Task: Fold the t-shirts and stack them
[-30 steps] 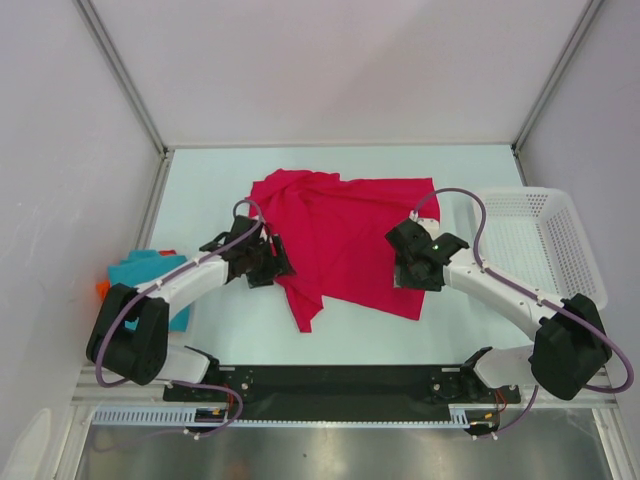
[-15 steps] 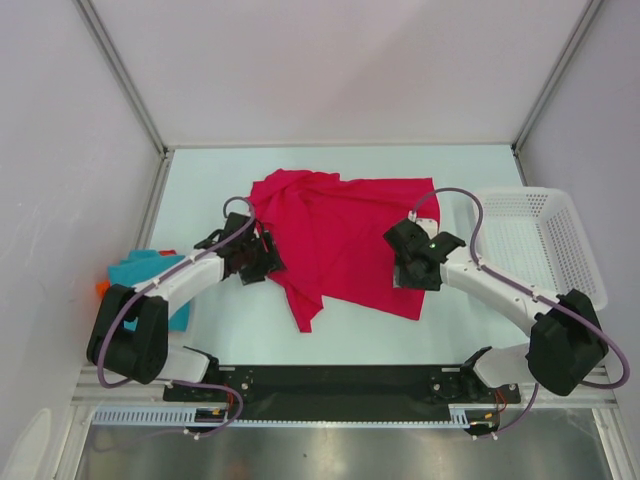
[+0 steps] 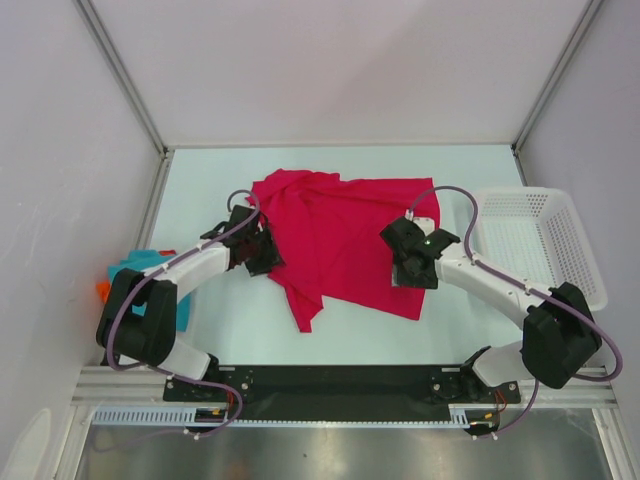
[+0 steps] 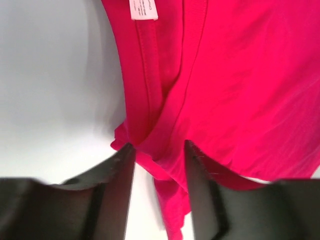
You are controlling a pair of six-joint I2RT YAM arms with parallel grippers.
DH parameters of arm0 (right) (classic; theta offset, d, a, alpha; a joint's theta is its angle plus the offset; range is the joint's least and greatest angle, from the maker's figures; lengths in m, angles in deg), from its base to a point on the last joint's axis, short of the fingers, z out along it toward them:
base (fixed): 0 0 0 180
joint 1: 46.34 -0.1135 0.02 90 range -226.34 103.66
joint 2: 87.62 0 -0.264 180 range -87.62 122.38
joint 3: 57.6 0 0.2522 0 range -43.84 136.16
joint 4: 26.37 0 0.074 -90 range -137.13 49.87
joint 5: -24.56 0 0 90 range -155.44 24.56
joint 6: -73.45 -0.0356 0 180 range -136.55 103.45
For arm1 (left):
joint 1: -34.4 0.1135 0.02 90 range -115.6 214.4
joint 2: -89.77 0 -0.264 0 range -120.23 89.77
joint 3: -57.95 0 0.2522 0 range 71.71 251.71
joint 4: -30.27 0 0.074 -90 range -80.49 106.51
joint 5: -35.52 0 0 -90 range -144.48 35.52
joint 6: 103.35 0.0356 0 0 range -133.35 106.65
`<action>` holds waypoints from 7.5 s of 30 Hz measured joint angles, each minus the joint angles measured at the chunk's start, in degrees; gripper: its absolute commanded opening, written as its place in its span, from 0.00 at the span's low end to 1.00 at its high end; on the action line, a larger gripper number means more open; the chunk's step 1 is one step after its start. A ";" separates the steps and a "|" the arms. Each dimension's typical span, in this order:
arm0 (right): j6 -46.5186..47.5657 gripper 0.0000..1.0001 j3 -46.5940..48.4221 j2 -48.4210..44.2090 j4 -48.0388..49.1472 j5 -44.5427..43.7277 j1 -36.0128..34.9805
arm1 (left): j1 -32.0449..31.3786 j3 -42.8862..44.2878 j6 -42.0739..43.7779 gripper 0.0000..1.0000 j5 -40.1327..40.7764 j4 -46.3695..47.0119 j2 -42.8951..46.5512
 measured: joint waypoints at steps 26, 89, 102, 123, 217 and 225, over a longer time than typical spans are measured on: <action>0.00 0.64 -7.32 6.86 6.73 2.78 3.87 | 5.68 4.83 2.69 0.00 -0.02 -7.06 11.19; 1.64 0.63 -3.78 9.97 6.60 2.89 2.16 | -17.00 -19.50 -9.73 0.92 1.90 -13.57 30.27; 3.65 0.64 -3.67 6.16 5.77 3.06 4.13 | -28.72 -13.16 -16.59 0.78 15.56 -16.31 14.71; 1.40 0.64 -10.32 3.43 6.40 4.57 4.33 | -28.76 -14.08 -17.97 0.00 14.82 -9.94 12.70; 18.51 0.00 91.62 28.35 -3.80 10.38 34.53 | 33.73 96.24 -7.72 0.00 -22.64 -16.81 -20.61; 18.69 0.00 61.64 10.21 0.74 10.10 31.80 | 35.80 73.16 -3.61 0.00 -25.27 -10.93 -0.04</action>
